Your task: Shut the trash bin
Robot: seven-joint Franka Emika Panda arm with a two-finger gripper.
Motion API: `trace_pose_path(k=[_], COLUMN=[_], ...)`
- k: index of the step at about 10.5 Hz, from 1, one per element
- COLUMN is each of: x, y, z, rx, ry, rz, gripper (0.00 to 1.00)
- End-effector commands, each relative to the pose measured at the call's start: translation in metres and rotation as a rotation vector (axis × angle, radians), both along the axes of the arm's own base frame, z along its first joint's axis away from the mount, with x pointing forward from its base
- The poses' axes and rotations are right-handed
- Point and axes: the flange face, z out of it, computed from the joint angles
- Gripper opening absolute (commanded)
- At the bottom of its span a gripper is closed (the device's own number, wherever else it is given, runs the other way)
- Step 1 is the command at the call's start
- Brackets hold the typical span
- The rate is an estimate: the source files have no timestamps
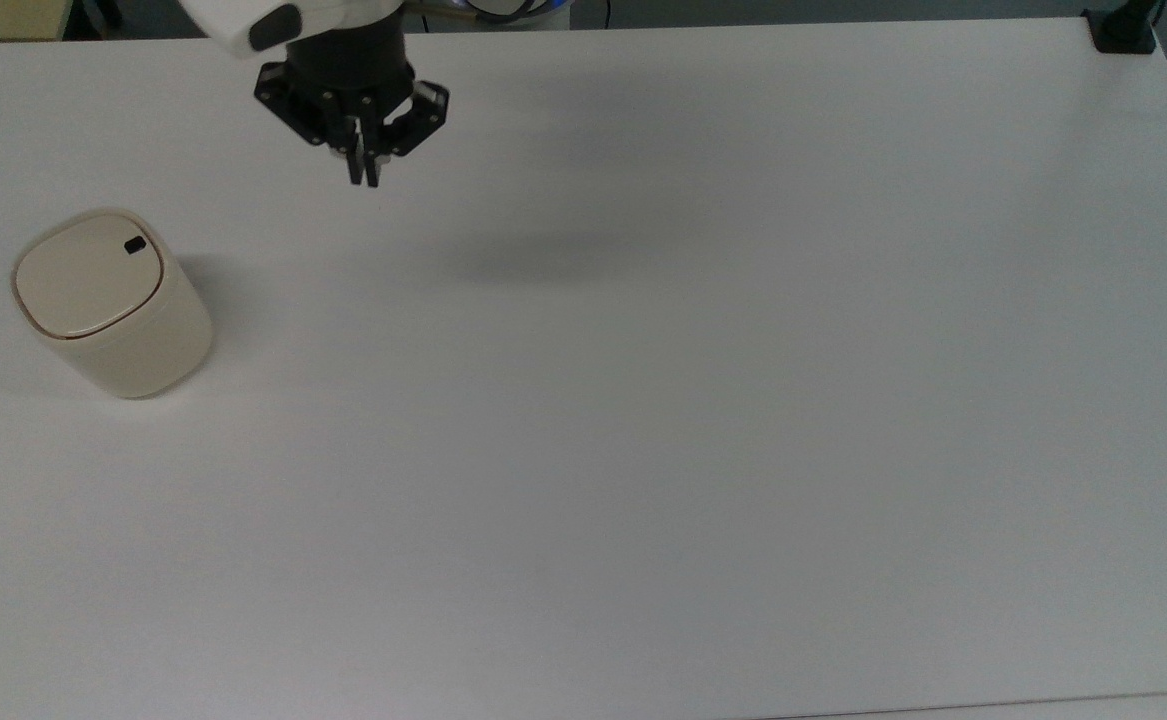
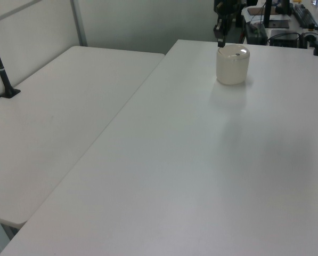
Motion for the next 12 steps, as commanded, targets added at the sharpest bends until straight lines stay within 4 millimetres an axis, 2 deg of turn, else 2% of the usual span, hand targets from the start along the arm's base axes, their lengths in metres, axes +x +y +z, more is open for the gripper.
trace_pose_path(k=[1,2,3,4,7,10,12], x=[-0.032,-0.036,-0.037,-0.037,-0.038,-0.043,-0.046], y=[0.042,0.045,0.055,0.055,0.063,0.057,0.06], z=[0.023,0.02,0.019,0.018,0.018,0.026,0.03], rx=[0.014,0.019,0.042,0.047,0.042,0.044,0.04], ry=[0.021,0.05,0.055,0.055,0.056,0.042,0.038], rz=[0.068,0.07,0.072,0.051,0.046,0.0,-0.039], gripper=[0.21,0.3,0.56,1.0,1.0,1.0,1.0])
